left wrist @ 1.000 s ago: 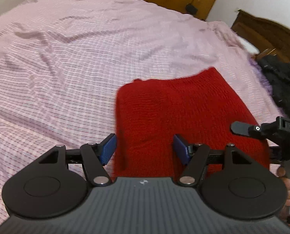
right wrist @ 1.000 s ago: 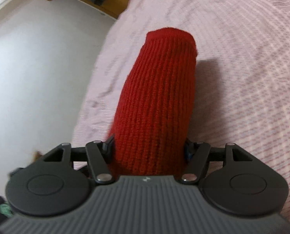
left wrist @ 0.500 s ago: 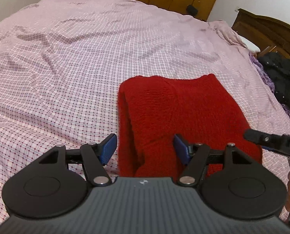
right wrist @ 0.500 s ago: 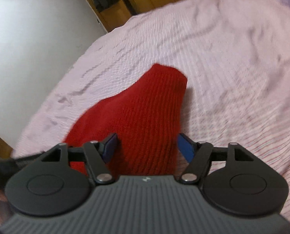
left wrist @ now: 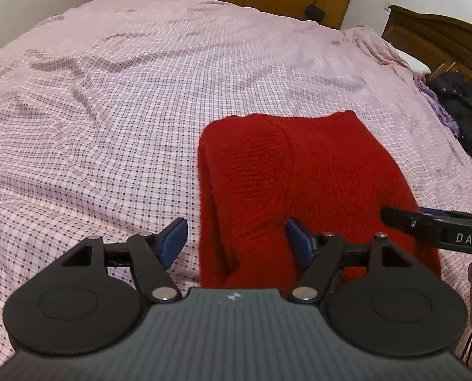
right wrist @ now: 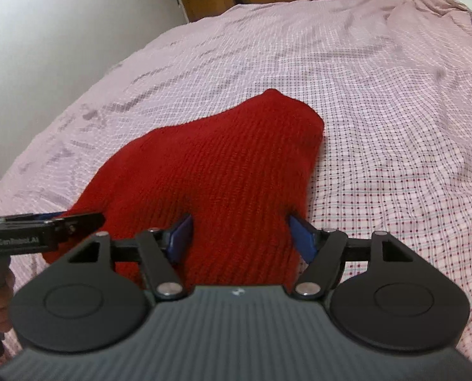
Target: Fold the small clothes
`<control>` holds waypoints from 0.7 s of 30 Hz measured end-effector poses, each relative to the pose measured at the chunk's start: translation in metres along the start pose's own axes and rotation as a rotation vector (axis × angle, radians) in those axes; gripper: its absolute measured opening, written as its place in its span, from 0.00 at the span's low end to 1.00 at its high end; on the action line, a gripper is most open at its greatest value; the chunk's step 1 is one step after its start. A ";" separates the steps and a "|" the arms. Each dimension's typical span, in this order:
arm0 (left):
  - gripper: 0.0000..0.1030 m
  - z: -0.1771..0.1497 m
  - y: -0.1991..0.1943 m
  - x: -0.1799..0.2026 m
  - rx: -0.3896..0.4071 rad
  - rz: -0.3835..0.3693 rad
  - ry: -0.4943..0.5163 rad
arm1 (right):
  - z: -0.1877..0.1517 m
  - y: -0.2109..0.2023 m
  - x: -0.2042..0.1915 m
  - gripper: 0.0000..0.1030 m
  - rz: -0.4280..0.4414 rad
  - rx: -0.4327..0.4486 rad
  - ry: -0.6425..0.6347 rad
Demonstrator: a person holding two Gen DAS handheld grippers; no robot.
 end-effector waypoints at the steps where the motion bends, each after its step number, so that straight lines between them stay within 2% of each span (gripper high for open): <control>1: 0.74 0.000 -0.002 0.001 0.004 0.004 0.004 | 0.000 -0.001 -0.002 0.70 -0.004 0.009 0.001; 10: 0.74 -0.006 -0.039 0.013 0.056 0.027 0.049 | 0.002 -0.049 -0.021 0.71 -0.069 0.078 0.020; 15: 0.75 -0.021 -0.059 0.018 0.069 0.039 0.069 | -0.009 -0.075 -0.037 0.79 -0.088 0.111 0.010; 17: 0.88 -0.029 -0.064 0.019 0.067 0.050 0.079 | -0.017 -0.079 -0.042 0.79 -0.096 0.109 0.003; 19: 0.92 -0.038 -0.068 0.021 0.059 0.047 0.085 | -0.026 -0.081 -0.044 0.79 -0.102 0.096 0.010; 21: 0.93 -0.049 -0.069 0.024 0.038 0.037 0.099 | -0.033 -0.081 -0.044 0.80 -0.103 0.080 0.027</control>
Point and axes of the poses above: each gripper's, at about its wrist camera, not at the fingertips, and y roughly the way its jaws point, x to its right, z to its top, the point moved 7 cm from there along y, roughly the way its jaws point, and after that the axes turned 15 degrees about -y, right-handed, at the moved point
